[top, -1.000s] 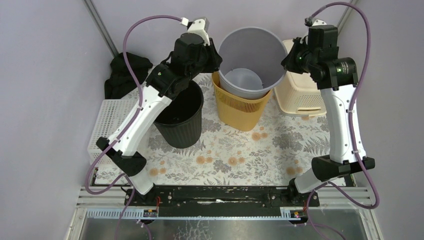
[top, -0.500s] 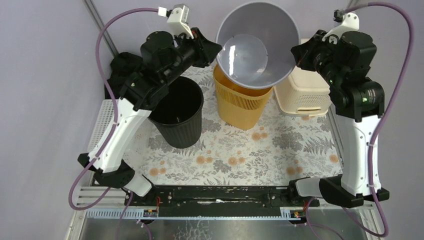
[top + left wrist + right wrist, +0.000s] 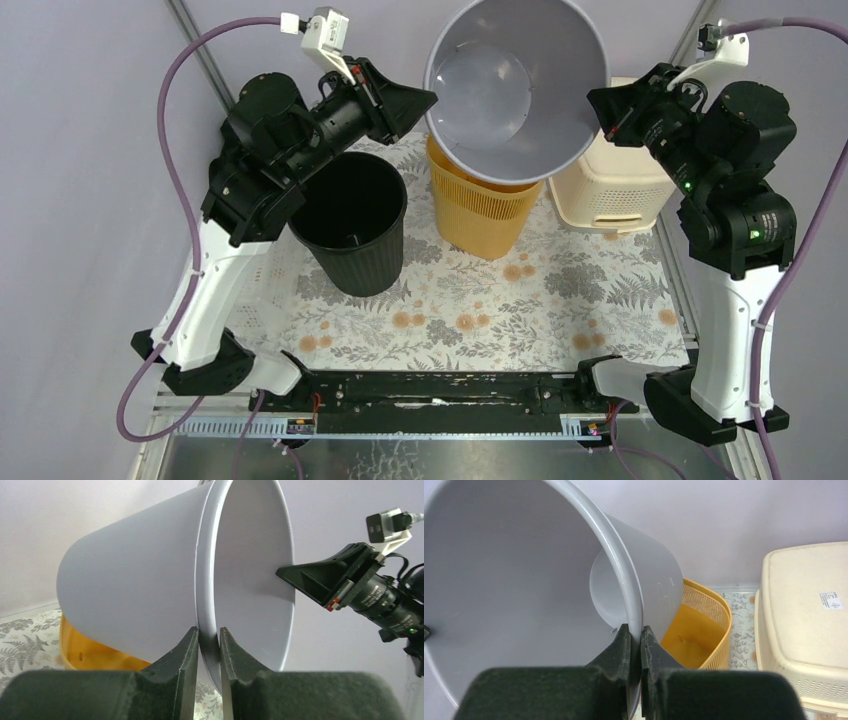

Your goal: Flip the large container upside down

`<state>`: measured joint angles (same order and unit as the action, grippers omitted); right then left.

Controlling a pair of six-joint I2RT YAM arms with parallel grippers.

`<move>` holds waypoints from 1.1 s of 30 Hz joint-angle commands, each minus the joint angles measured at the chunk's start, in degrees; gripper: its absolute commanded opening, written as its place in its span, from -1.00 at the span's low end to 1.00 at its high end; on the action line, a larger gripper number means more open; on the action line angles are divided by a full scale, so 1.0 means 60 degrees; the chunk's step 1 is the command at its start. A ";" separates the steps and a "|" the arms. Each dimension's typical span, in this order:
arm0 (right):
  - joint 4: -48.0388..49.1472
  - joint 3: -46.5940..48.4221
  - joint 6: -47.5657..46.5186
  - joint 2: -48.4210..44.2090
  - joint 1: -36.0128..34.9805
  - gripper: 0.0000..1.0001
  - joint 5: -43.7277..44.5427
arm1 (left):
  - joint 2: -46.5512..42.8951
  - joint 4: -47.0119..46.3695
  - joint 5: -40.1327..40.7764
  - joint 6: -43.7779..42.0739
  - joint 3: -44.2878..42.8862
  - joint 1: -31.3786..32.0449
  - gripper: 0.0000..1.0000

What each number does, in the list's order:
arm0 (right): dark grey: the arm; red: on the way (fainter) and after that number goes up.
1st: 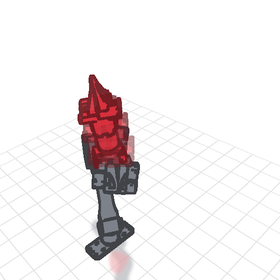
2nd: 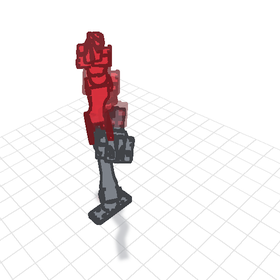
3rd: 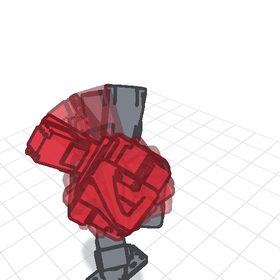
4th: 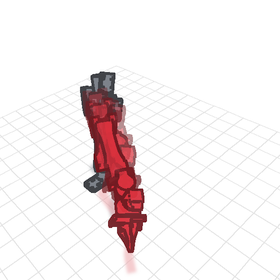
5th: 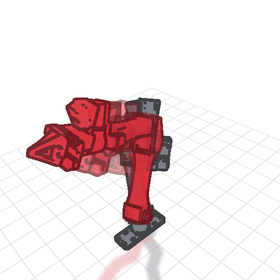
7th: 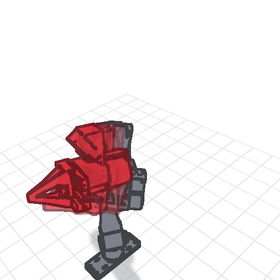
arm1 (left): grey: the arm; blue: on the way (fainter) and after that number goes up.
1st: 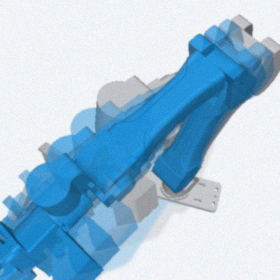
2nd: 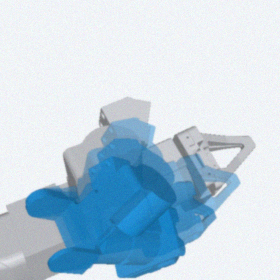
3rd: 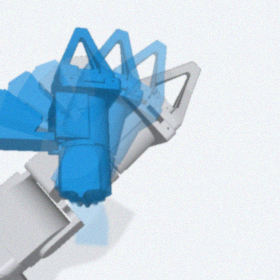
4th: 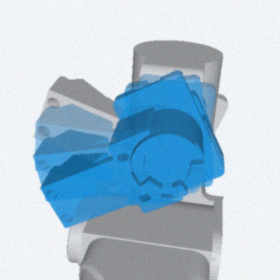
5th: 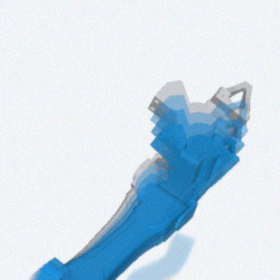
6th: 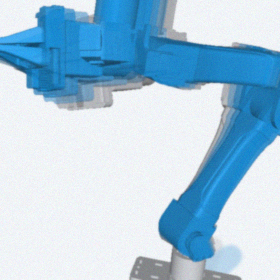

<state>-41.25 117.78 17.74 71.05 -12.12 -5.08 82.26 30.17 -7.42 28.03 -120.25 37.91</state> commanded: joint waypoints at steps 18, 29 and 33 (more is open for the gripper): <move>0.0432 0.0279 0.1320 -0.1248 -0.0060 -1.00 -0.2502 | -0.2236 -0.0431 -0.1873 0.1150 0.1295 0.0041 -0.69; -0.0524 0.0229 0.1751 -0.1856 -0.0046 -1.00 -0.2983 | -0.2868 0.0109 -0.2555 0.1984 0.2088 0.0047 -0.68; -0.0855 0.0027 0.1948 -0.2061 -0.0047 -1.00 -0.3341 | -0.3274 0.0113 -0.2652 0.2236 0.2582 0.0047 -0.68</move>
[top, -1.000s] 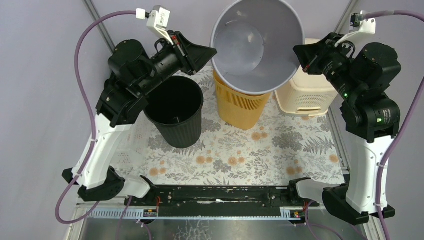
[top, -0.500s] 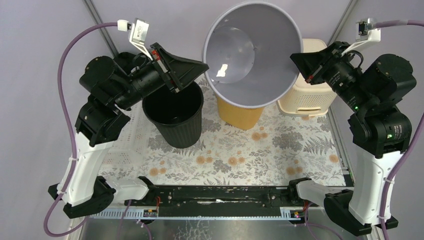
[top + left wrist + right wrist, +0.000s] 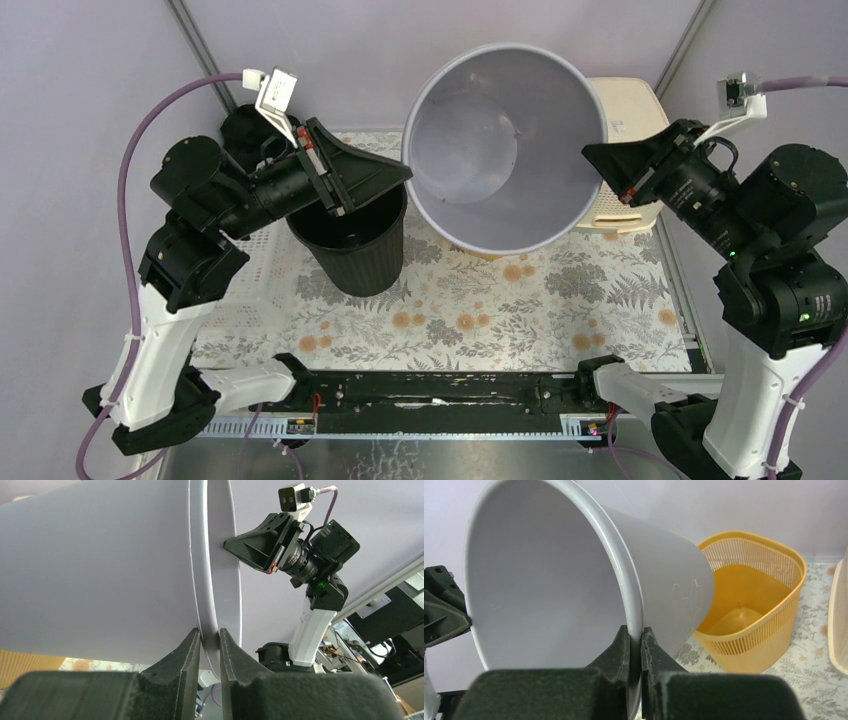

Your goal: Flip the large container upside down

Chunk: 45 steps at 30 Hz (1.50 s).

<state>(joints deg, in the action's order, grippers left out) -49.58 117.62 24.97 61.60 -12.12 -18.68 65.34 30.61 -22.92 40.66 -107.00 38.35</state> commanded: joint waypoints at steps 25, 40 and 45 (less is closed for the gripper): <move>-0.1079 -0.1553 0.1345 -0.1497 -0.0046 -1.00 -0.2041 | -0.2043 0.0386 -0.1027 0.1441 0.3405 -0.0032 -0.67; -0.1284 -0.3069 0.1337 -0.1804 -0.0054 -1.00 -0.2126 | -0.2836 0.0708 -0.0879 0.1639 0.5410 -0.0038 -0.67; -0.1120 -0.3119 0.1302 -0.1784 -0.0048 -1.00 -0.2114 | -0.2680 0.0692 -0.0833 0.1524 0.5244 -0.0033 -0.67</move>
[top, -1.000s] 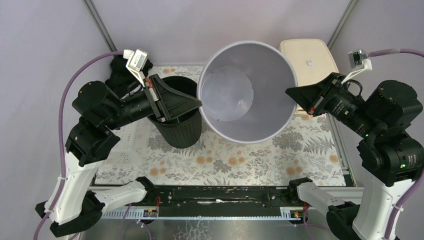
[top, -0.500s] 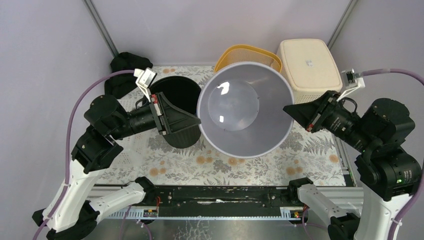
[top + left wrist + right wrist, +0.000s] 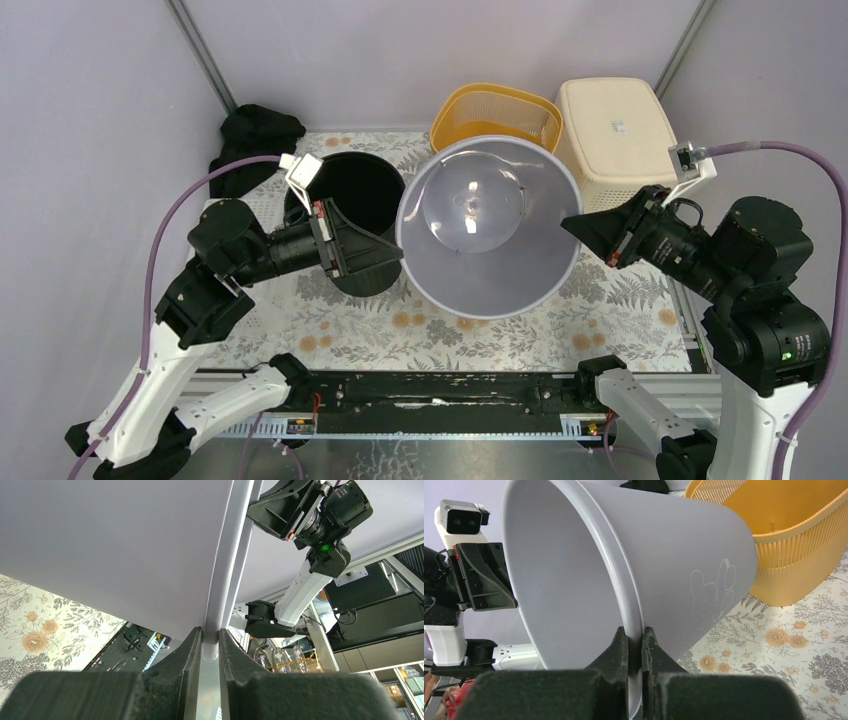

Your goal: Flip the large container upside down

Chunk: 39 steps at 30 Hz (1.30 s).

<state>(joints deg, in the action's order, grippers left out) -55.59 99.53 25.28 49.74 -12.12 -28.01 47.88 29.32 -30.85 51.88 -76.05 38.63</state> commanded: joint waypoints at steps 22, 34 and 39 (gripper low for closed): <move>0.0160 0.0592 0.1545 0.0442 -0.0046 -1.00 -0.1248 | 0.0672 0.0797 0.0184 -0.0322 -0.1036 -0.0081 -0.67; -0.0290 -0.0461 0.1314 0.0399 -0.0059 -1.00 -0.0768 | 0.0433 0.0643 0.0173 0.0165 0.0943 -0.0082 -0.67; -0.0458 -0.1096 0.1109 0.0323 -0.0046 -1.00 -0.0553 | 0.0483 0.0453 0.0147 0.0201 0.1523 -0.0079 -0.66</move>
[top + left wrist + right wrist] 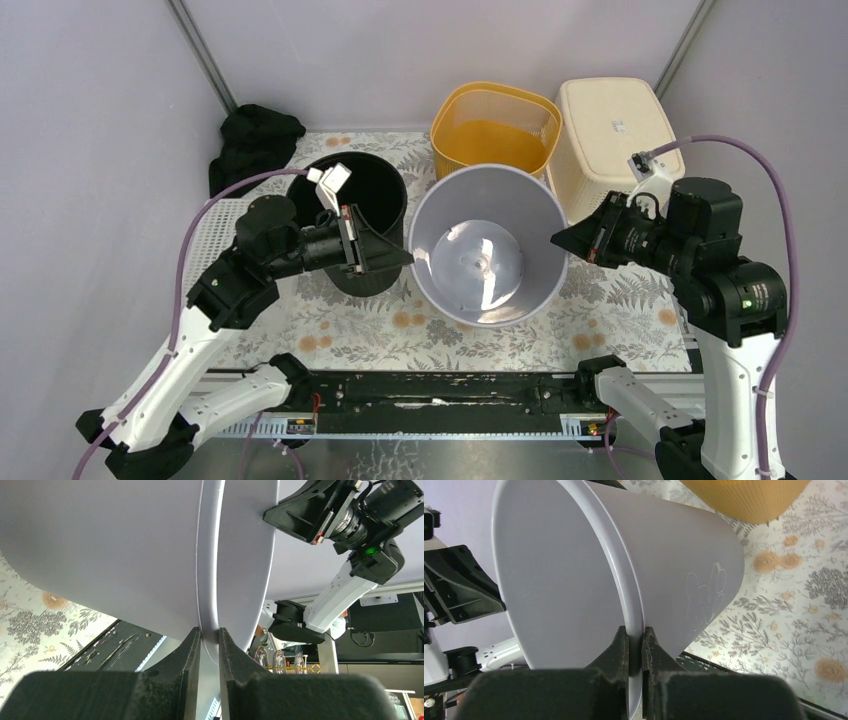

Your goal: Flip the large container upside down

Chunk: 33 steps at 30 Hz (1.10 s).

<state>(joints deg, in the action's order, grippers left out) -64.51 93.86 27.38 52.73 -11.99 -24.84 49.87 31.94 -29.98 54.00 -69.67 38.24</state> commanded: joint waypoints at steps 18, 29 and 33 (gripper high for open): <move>0.0507 -0.1512 -0.0286 0.0524 -0.0068 -1.00 0.0284 | 0.2143 -0.1588 -0.0404 -0.0388 0.1403 -0.0015 -0.67; 0.1010 -0.1946 -0.0784 0.1148 -0.0057 -1.00 0.2317 | 0.4332 -0.1941 -0.0322 -0.1090 -0.0081 -0.0016 -0.67; 0.1255 -0.2016 -0.0974 0.1412 0.0043 -1.00 0.2850 | 0.5041 -0.1911 -0.0280 -0.1336 -0.0722 -0.0027 -0.67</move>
<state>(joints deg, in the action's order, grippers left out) -65.41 81.87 20.18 59.66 -11.03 -2.79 75.85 26.74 -30.89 50.33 -70.54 37.08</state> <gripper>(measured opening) 0.065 0.215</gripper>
